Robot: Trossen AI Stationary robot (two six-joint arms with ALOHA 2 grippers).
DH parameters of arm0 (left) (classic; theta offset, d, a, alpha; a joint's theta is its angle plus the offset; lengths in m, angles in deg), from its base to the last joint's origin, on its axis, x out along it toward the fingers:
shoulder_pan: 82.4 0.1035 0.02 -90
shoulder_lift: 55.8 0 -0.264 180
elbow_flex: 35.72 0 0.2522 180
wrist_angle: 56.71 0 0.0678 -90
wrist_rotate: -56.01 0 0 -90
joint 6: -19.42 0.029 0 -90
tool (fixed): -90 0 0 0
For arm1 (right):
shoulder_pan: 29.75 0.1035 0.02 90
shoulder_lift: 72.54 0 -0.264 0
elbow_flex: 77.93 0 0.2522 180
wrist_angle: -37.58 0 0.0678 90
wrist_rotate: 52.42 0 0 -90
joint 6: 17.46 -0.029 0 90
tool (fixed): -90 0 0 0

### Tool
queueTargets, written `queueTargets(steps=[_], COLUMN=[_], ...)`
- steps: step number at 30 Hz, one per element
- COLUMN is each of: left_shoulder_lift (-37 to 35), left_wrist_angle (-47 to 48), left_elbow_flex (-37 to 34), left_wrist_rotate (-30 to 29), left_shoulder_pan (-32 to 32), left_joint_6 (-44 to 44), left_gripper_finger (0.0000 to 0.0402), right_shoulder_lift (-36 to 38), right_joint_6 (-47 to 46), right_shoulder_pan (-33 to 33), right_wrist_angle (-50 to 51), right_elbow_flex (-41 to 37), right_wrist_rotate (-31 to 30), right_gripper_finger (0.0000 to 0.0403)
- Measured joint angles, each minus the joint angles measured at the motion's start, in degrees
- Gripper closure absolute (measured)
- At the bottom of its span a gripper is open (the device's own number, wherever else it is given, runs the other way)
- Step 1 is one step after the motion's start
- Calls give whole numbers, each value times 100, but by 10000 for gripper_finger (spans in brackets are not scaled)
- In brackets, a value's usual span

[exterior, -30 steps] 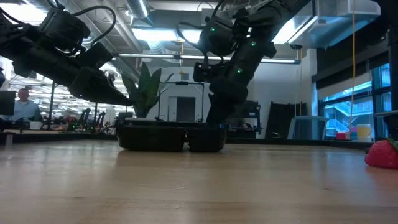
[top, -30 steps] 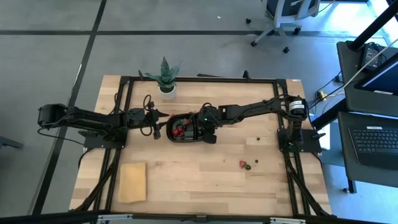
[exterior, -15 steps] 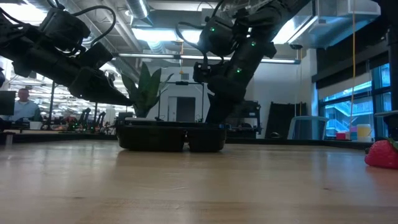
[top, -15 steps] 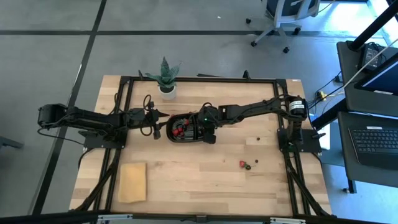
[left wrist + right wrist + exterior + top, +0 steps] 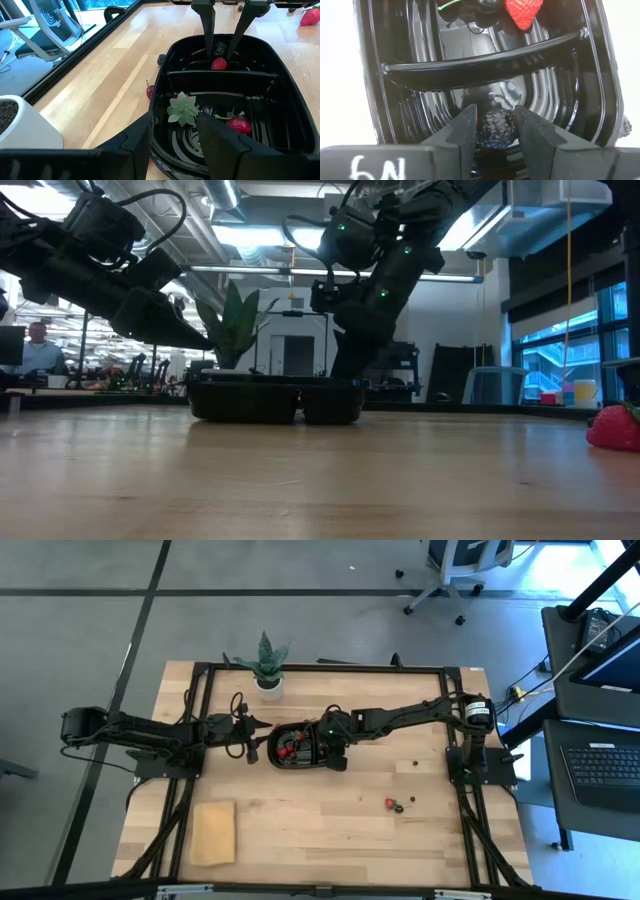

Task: Pick and placing Produce into tupperware
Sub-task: Put the right blackberry into the black bin, then put the top blueberry into the black bin

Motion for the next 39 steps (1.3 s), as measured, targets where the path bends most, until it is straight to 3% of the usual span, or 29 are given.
queueTargets(steps=[9, 20, 33, 39], left_shoulder_lift=[0, 1, 1, 1], left_wrist_angle=[1, 1, 0, -17], left_elbow_flex=[0, 0, 0, -2], left_wrist_rotate=[0, 0, 1, 0], left_shoulder_pan=[0, 0, 0, 0], left_joint_6=[7, 11, 13, 11], left_gripper_finger=[255, 255, 255, 255], right_shoulder_lift=[0, 65, 1918, 2789], right_joint_6=[161, -31, -1020, -2203], right_shoulder_pan=[0, 0, 428, 596], right_wrist_angle=[0, 148, 2083, 2597], right_elbow_flex=[0, 0, -48, -668], right_wrist_rotate=[0, 0, -5, -571], right_gripper_finger=[261, 165, 151, 150])
